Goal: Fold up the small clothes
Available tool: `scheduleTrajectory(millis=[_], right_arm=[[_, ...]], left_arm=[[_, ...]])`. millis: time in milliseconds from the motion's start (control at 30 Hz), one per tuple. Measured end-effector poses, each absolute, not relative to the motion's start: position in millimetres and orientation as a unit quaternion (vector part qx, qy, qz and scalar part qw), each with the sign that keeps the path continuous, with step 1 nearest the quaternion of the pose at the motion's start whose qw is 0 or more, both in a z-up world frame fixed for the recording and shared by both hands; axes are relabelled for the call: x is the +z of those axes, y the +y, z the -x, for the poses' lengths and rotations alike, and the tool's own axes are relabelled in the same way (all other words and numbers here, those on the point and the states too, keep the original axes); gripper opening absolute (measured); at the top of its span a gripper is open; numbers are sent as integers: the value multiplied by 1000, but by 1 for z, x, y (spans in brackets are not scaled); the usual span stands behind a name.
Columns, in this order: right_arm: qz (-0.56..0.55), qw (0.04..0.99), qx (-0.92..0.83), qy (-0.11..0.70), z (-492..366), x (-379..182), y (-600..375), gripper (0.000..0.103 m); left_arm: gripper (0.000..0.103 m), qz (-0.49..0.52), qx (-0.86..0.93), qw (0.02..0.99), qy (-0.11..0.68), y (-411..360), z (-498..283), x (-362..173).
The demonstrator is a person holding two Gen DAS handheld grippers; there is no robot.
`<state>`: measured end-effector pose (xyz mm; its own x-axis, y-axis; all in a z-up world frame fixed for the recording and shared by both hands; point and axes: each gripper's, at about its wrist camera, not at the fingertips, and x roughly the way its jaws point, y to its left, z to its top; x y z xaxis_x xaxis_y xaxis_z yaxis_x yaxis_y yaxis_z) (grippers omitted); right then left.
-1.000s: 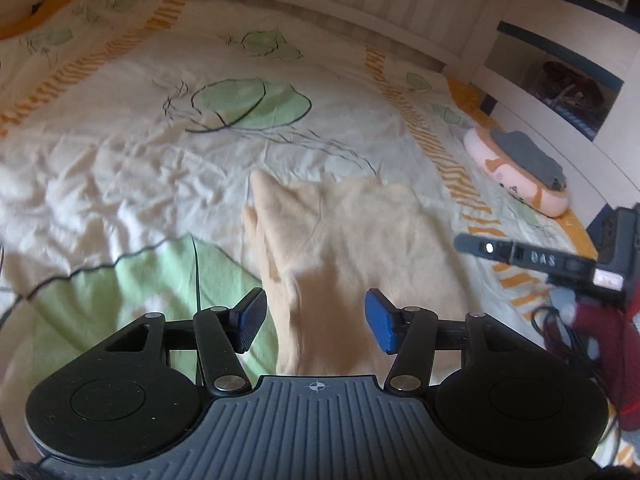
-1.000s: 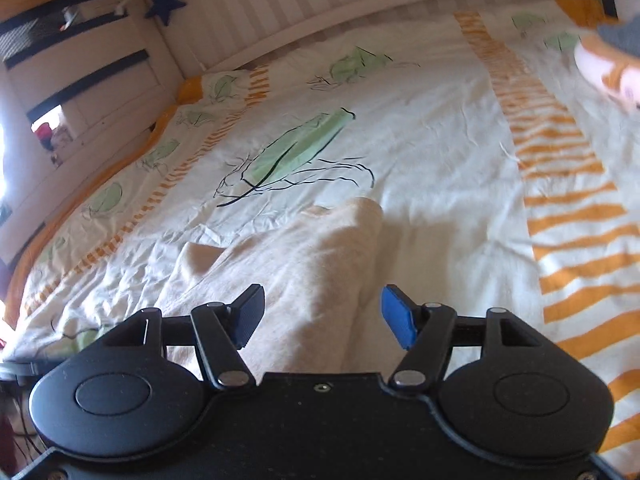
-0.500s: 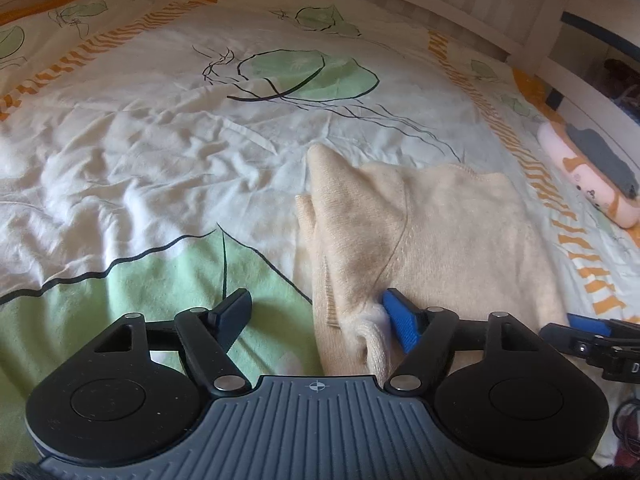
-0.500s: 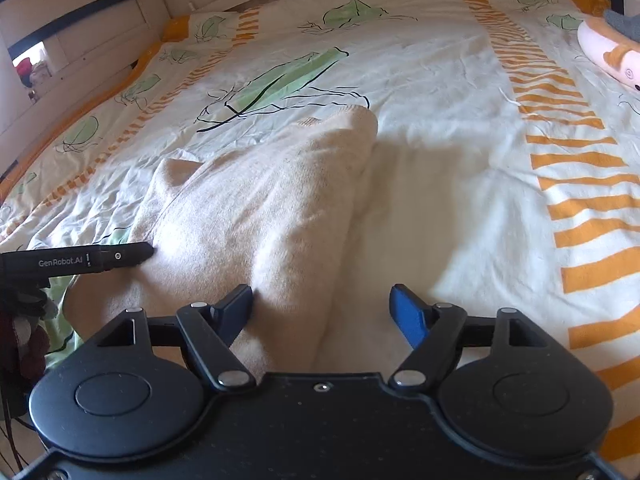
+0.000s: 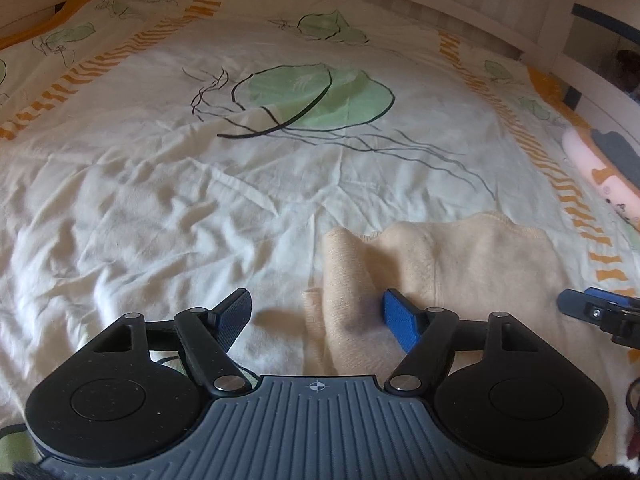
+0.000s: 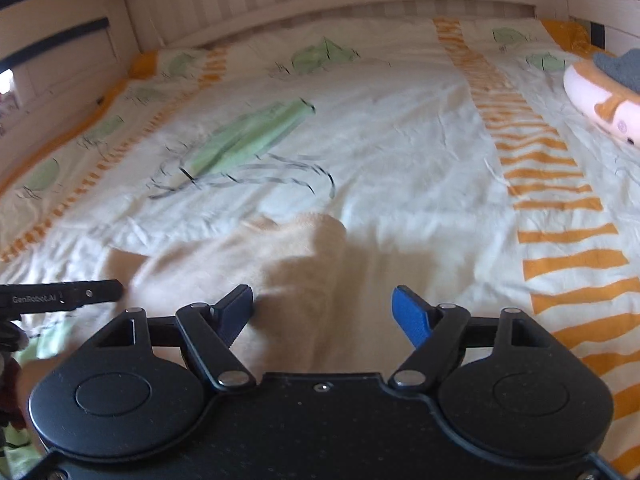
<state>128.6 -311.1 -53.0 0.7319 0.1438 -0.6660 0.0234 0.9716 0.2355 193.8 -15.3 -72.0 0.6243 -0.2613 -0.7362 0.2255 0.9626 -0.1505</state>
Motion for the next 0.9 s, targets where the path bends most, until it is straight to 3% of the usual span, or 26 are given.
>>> scheduleTrajectory(millis=[200, 367, 500, 700, 900], right_arm=[[-129, 921, 30, 366, -124, -69, -318, 88], [-127, 941, 29, 314, -107, -41, -320, 89], [-108, 960, 25, 256, -75, -2, -314, 103], [-61, 967, 3, 247, -28, 36, -292, 103], [-59, 962, 8, 266, 15, 47, -274, 103]], left_arm=[[77, 28, -135, 903, 407, -10, -192, -77], [75, 11, -132, 927, 351, -7, -164, -39], [75, 7, -139, 940, 312, -4, -124, -4], [75, -22, -110, 953, 282, -15, -59, 34], [75, -65, -70, 952, 290, -32, -13, 37]])
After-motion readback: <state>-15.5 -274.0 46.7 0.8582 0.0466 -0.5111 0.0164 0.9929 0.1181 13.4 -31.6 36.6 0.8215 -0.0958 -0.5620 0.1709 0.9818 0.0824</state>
